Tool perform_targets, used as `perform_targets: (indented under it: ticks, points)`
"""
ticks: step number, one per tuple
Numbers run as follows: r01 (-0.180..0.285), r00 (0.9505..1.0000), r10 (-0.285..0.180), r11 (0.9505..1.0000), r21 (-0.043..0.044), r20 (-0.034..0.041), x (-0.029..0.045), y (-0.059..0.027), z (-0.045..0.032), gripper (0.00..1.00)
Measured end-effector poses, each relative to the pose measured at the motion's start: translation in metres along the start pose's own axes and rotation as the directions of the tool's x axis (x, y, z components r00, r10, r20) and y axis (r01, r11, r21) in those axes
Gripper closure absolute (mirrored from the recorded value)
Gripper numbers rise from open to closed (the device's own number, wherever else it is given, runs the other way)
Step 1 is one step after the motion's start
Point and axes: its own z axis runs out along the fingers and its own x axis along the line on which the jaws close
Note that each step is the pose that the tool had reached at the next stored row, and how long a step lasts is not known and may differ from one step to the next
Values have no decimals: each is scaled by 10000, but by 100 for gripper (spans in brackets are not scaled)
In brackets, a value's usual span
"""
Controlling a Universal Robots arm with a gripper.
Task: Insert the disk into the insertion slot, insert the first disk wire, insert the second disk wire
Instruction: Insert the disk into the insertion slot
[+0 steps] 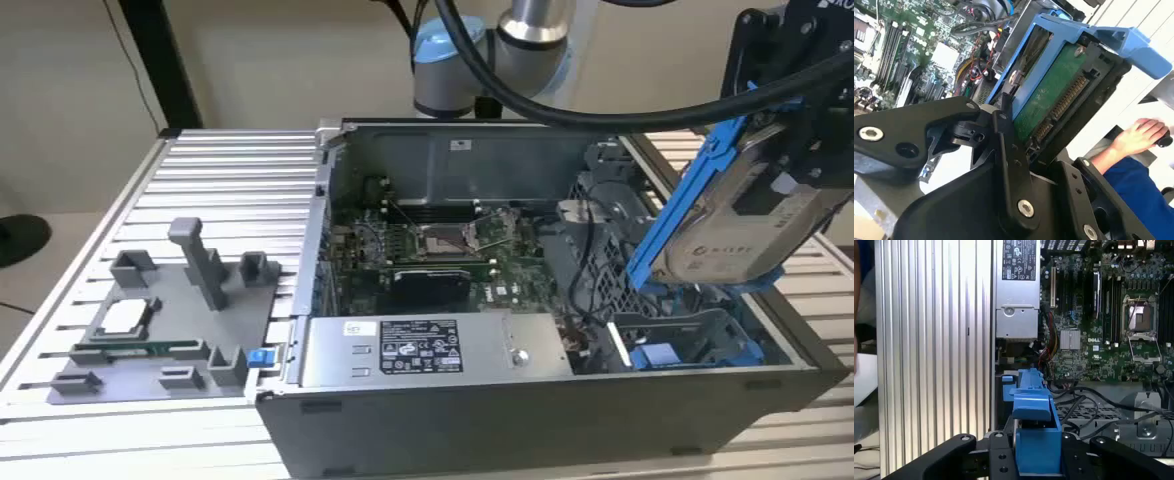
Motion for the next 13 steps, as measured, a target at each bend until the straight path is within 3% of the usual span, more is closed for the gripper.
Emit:
perform_targets:
  ticks: [13]
  points:
    - [0,10000,0,10000,0,-1,11,-5,3,100]
